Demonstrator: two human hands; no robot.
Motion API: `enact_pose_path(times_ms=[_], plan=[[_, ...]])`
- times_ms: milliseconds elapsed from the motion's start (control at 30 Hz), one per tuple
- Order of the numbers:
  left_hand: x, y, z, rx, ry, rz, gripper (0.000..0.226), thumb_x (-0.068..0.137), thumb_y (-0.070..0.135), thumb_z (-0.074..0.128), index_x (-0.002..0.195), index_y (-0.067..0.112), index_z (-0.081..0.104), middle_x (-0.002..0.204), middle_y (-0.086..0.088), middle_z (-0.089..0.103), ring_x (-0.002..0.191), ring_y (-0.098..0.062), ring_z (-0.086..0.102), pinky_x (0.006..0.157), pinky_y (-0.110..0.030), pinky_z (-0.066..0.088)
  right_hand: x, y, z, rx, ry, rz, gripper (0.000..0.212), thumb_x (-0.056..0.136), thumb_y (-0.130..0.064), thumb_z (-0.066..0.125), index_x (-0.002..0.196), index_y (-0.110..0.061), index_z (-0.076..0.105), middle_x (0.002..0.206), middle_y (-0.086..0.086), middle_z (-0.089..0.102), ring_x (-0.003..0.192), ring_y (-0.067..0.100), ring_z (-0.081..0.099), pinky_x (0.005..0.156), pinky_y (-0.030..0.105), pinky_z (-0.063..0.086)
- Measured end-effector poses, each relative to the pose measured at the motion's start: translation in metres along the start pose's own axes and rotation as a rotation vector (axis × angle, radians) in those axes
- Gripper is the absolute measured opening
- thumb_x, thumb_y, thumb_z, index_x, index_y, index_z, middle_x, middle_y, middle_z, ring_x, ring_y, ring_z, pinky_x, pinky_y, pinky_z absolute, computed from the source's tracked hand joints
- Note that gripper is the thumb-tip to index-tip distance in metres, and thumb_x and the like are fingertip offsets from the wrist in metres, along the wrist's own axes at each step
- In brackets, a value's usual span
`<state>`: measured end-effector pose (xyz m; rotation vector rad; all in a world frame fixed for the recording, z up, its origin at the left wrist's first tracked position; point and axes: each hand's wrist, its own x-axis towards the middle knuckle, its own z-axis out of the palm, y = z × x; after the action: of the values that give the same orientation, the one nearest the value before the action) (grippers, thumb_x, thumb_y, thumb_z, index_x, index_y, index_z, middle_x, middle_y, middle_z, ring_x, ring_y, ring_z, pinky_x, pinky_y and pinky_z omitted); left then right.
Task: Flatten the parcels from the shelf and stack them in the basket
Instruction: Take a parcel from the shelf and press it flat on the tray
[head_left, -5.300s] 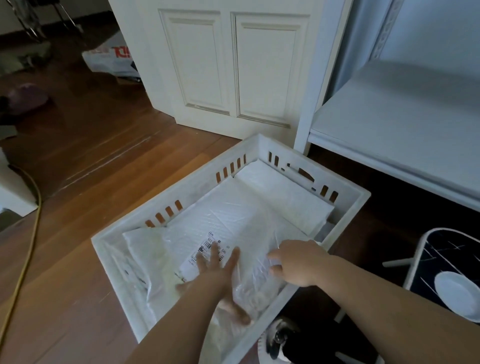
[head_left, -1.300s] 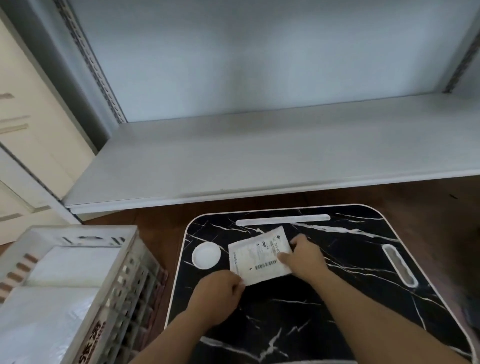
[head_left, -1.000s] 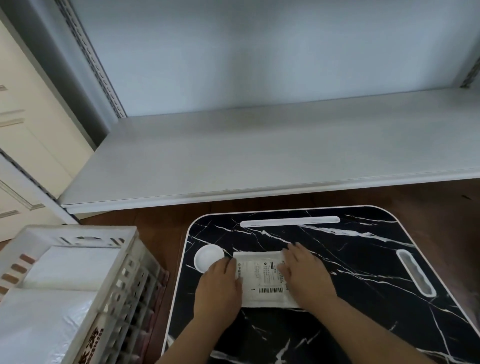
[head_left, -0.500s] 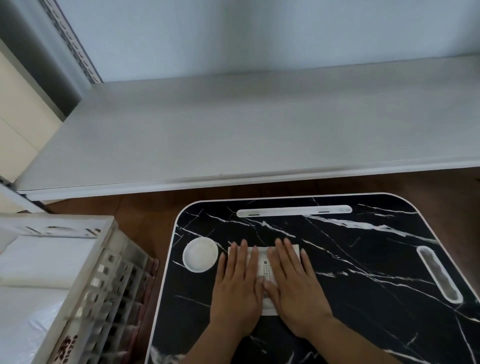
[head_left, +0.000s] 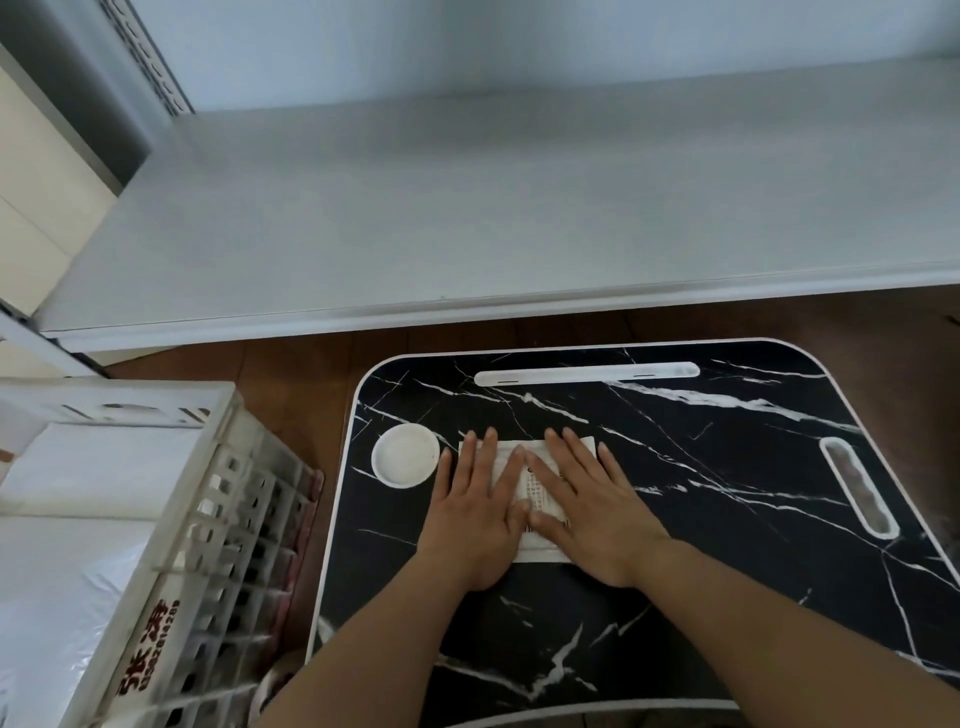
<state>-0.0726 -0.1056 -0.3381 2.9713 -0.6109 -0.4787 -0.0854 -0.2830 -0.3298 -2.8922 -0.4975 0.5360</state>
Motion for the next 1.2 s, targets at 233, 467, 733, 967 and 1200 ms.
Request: enact_pose_path(times_ms=[233,467,733,967,1200], plan=[[0.003,-0.001,-0.002,0.006,-0.076,0.012,0.072,0.081,0.061,-0.013,0.146,0.034,-0.024,0.152,-0.002,-0.037,0.138,-0.021,-0.037,0.115,-0.047,-0.018,0.001,0.002,-0.004,-0.04,-0.101,-0.013,0.086,0.069,-0.076,-0.016,0.145,-0.036,-0.028,0.147,-0.005,-0.045,0.133,0.012,-0.045,0.114,0.045,-0.022],[-0.01,0.009,-0.019,-0.28,0.084,-0.341,0.087,0.089,0.06,0.049,0.153,0.027,0.0,0.159,-0.009,0.002,0.146,-0.027,0.008,0.118,-0.038,0.013,-0.009,-0.001,-0.022,0.275,0.24,0.364,0.101,0.076,-0.061,0.067,0.153,-0.02,0.015,0.158,0.004,0.013,0.143,0.02,0.017,0.117,0.036,0.024],[-0.038,-0.004,-0.067,-1.421,0.032,-0.775,0.027,0.082,0.009,0.073,0.107,0.008,0.062,0.111,-0.011,0.069,0.096,-0.024,0.067,0.086,-0.043,0.056,-0.02,-0.019,-0.053,1.206,0.073,0.651,0.027,0.076,-0.014,0.08,0.096,-0.001,0.067,0.083,0.013,0.075,0.075,0.027,0.073,0.081,0.047,0.057],[-0.087,-0.056,-0.136,-1.611,0.13,-0.492,0.022,0.088,0.004,0.065,0.109,0.01,0.065,0.106,-0.007,0.072,0.098,-0.024,0.069,0.086,-0.044,0.056,-0.015,-0.076,-0.128,1.388,0.104,0.317,0.018,0.088,-0.007,0.065,0.105,0.0,0.065,0.093,0.019,0.074,0.084,0.035,0.072,0.077,0.048,0.057],[-0.168,-0.145,-0.174,-1.658,0.453,-0.477,0.019,0.084,0.001,0.068,0.101,0.01,0.065,0.109,-0.011,0.071,0.097,-0.026,0.069,0.086,-0.044,0.056,0.027,-0.202,-0.168,1.169,0.225,0.043,0.006,0.084,-0.014,0.072,0.09,-0.016,0.07,0.087,0.004,0.075,0.078,0.025,0.073,0.08,0.044,0.058]])
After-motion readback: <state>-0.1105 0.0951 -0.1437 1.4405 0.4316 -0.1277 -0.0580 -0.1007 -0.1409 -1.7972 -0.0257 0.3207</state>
